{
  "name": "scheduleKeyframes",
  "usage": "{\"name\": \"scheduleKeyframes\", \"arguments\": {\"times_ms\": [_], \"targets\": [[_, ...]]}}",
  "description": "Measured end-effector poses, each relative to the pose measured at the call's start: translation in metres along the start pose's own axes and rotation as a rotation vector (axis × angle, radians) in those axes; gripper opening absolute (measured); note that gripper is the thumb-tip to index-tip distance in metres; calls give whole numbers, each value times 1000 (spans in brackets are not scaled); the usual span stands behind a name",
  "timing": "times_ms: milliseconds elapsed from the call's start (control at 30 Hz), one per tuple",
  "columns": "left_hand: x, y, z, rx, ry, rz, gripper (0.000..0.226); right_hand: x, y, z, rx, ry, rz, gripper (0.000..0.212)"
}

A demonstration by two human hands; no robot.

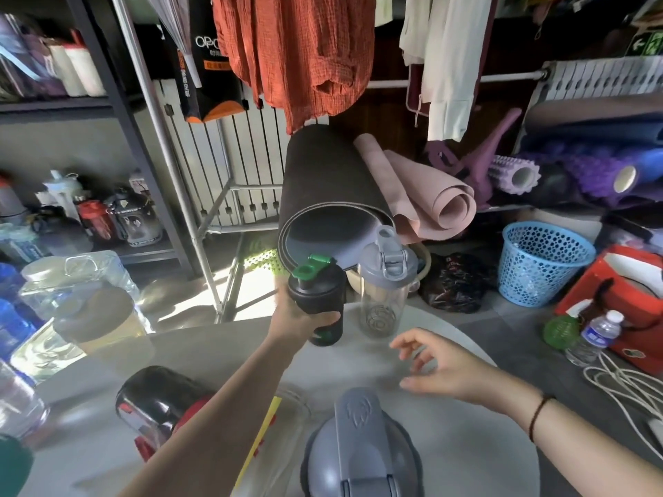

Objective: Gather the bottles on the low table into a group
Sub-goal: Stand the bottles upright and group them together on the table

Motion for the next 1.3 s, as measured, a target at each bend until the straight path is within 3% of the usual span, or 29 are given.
{"name": "scheduleKeyframes", "arguments": {"times_ms": [133, 500, 867, 1000, 1133, 1200, 1300], "targets": [[0, 0, -9, 21, -29, 24, 95, -7, 21, 0, -103, 11, -11, 48], [-2, 6, -18, 112, -46, 46, 79, -6, 27, 0, -90, 31, 64, 47], [1, 2, -24, -1, -88, 65, 108, -20, 39, -8, -100, 98, 69, 48], [13, -16, -30, -14, -61, 261, 117, -28, 44, -11, -90, 112, 94, 49], [39, -76, -43, 168, -1, 359, 85, -23, 47, -5, -64, 130, 68, 27], [66, -125, -57, 375, 103, 403, 66, -16, 44, -2, -37, 143, 55, 23], [103, -196, -85, 726, 195, 565, 56, -19, 47, -2, -20, 148, 117, 17]]}}
Point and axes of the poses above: each hand's wrist, its own z-axis towards the middle knuckle, its own y-axis out of the palm, x = y × z, the point moved 10 cm from there along z, towards the middle knuckle, and after that the axes turned 9 degrees about z, right-handed, at the moved point
